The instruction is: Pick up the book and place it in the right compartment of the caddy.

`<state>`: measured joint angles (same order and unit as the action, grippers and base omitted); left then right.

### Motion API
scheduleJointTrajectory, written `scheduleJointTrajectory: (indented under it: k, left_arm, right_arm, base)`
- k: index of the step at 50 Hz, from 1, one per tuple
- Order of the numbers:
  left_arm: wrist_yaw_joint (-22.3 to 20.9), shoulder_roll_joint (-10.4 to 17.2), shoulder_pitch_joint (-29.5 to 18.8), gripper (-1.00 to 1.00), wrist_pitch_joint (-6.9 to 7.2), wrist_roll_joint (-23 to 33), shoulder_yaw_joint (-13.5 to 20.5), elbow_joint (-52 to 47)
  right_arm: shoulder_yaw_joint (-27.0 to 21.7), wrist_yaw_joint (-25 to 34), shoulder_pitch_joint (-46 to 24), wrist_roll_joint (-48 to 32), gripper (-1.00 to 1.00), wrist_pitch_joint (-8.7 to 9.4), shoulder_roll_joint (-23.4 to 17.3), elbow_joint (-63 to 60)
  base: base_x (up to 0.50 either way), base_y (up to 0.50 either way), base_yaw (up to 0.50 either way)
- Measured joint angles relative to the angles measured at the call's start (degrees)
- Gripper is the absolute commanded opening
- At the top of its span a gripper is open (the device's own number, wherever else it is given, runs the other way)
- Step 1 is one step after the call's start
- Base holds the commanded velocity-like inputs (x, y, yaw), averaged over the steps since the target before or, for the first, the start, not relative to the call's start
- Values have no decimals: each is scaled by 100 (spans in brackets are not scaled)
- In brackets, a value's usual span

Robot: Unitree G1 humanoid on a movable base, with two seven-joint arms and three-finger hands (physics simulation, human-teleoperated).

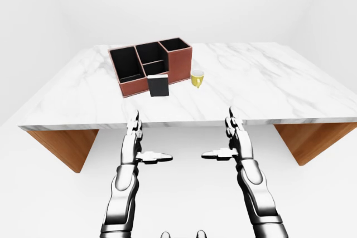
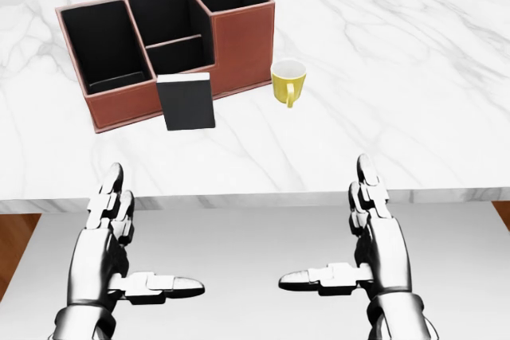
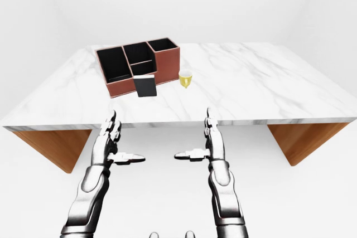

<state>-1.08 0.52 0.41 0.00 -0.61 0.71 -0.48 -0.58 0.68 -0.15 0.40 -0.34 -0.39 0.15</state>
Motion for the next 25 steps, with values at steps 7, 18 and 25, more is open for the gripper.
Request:
scheduleJointTrajectory:
  k: [7, 18, 25]
  left_arm:
    - [-159, 36, 139, 100, -34, -55, 76, -127]
    - [-340, 26, 305, 100, -102, -100, 135, -246]
    - [-383, 45, 344, 100, -162, -108, 174, -258]
  right_arm:
    - [-22, 72, -26, 3, 100, -91, -18, 30]
    - [-37, 149, -9, -76, 100, -305, -70, 171]
    - [-24, 209, 23, -125, 100, -432, -60, 225]
  base:
    - [0, 0, 0]
    - [0, 20, 0]
    - [0, 50, 0]
